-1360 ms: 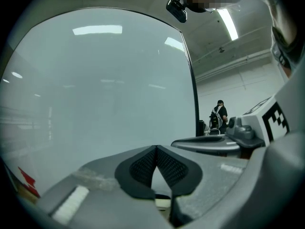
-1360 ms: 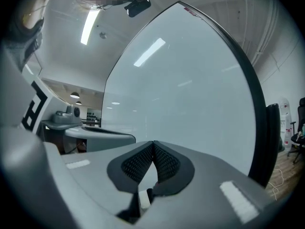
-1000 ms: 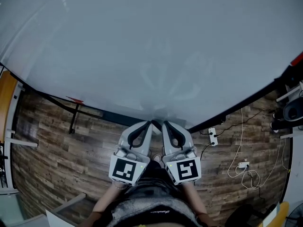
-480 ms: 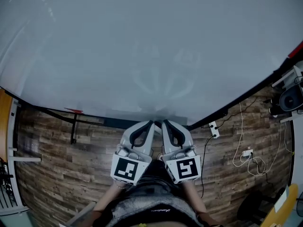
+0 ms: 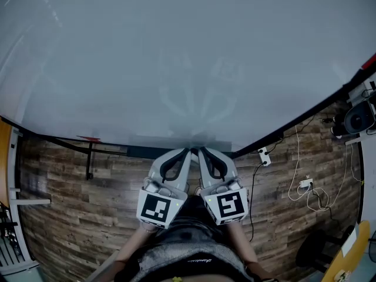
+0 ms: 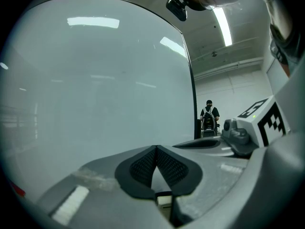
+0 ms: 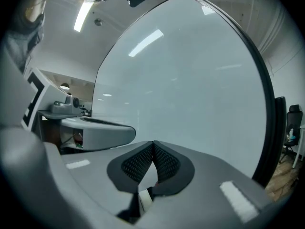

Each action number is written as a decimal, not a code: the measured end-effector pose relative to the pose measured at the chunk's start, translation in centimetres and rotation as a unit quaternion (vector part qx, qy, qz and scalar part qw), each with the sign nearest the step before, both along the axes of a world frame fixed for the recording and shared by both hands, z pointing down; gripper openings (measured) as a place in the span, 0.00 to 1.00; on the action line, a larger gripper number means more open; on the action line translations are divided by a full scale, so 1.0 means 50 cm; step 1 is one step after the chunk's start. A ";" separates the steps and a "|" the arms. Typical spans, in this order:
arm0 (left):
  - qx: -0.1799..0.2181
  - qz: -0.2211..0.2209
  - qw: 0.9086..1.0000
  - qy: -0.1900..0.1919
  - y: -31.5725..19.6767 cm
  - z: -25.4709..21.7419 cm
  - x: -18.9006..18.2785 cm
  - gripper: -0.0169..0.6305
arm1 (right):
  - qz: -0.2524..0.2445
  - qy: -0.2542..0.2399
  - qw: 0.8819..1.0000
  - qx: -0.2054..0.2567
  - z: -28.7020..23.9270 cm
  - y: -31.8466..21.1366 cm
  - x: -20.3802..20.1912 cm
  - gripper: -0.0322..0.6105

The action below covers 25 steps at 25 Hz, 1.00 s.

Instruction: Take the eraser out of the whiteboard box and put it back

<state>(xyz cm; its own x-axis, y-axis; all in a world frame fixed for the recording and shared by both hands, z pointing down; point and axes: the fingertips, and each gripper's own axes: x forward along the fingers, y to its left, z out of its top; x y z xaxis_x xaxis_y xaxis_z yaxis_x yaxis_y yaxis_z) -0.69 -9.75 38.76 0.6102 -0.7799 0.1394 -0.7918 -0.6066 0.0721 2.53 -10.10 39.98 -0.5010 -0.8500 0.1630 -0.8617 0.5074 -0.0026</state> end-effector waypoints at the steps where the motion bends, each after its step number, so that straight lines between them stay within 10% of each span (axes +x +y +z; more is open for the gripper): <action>1: -0.001 0.001 1.000 -0.001 0.000 0.002 -0.001 0.03 | 0.001 0.002 1.000 -0.004 0.005 0.000 0.001 0.05; 25: -0.032 0.022 0.999 -0.017 -0.006 0.046 -0.012 0.03 | 0.028 0.038 0.995 -0.085 0.158 0.004 0.021 0.05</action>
